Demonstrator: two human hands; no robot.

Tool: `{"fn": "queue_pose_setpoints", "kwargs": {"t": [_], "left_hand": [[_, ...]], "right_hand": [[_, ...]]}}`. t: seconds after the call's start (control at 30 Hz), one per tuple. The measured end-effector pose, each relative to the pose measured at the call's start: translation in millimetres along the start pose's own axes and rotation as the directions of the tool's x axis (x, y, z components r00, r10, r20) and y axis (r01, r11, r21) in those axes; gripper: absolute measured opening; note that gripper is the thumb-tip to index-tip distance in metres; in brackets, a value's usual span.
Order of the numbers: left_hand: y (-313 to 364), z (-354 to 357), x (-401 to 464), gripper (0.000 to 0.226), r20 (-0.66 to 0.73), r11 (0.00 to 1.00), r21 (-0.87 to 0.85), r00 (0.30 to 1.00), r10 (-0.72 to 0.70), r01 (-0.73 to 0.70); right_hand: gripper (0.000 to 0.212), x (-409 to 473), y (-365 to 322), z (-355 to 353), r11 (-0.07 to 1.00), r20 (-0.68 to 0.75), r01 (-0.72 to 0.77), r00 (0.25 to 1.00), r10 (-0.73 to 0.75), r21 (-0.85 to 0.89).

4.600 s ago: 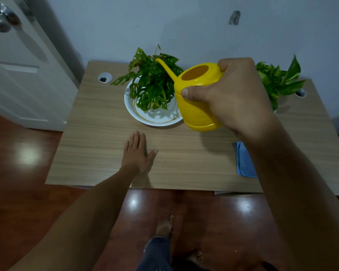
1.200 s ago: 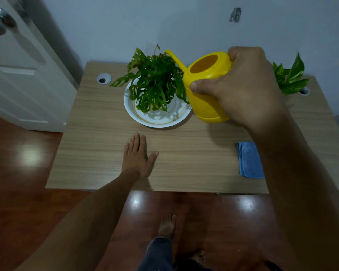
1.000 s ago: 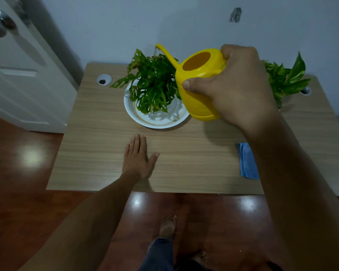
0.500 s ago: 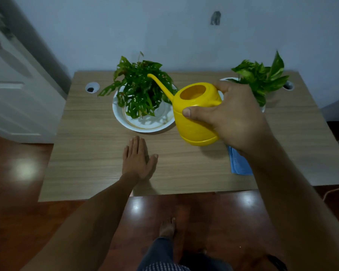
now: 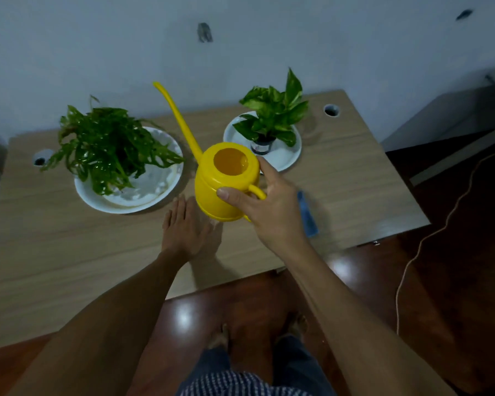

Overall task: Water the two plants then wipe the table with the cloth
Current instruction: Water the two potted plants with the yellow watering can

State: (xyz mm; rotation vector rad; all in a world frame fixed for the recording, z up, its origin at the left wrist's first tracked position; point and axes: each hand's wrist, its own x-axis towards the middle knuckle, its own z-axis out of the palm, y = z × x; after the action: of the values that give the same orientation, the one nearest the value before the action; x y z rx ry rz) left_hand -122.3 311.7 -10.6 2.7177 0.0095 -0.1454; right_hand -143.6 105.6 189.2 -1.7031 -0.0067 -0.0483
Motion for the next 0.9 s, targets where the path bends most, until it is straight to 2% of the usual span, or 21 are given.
{"fn": "queue_pose_setpoints", "kwargs": {"t": [0.17, 0.3, 0.37, 0.5, 0.67, 0.9], "left_hand": [[68, 16, 13, 0.103, 0.046, 0.999, 0.033, 0.999, 0.026, -0.028], [128, 37, 22, 0.095, 0.062, 0.998, 0.051, 0.997, 0.044, -0.047], [157, 49, 29, 0.090, 0.073, 0.999, 0.039, 0.997, 0.020, -0.023], [207, 71, 38, 0.094, 0.088, 1.000, 0.020, 0.996, 0.013, -0.014], [251, 93, 49, 0.095, 0.131, 0.998, 0.013, 0.989, 0.061, -0.063], [280, 127, 68, 0.105, 0.201, 0.987, 0.006, 0.968, 0.154, -0.158]], "right_hand": [[0.054, 2, 21, -73, 1.000, -0.017, -0.005, 1.000, 0.006, 0.024], [0.073, 5, 35, -134, 1.000, -0.030, -0.025, 0.999, 0.025, -0.005], [0.067, 9, 44, -163, 1.000, -0.056, -0.016, 0.998, 0.016, -0.003], [0.063, 14, 62, -214, 1.000, -0.103, -0.013, 0.995, 0.013, 0.000], [0.067, 20, 92, -251, 0.998, -0.191, -0.052, 0.981, 0.044, -0.039], [0.071, 28, 141, -274, 0.988, -0.294, -0.136, 0.950, 0.108, -0.077]]}}
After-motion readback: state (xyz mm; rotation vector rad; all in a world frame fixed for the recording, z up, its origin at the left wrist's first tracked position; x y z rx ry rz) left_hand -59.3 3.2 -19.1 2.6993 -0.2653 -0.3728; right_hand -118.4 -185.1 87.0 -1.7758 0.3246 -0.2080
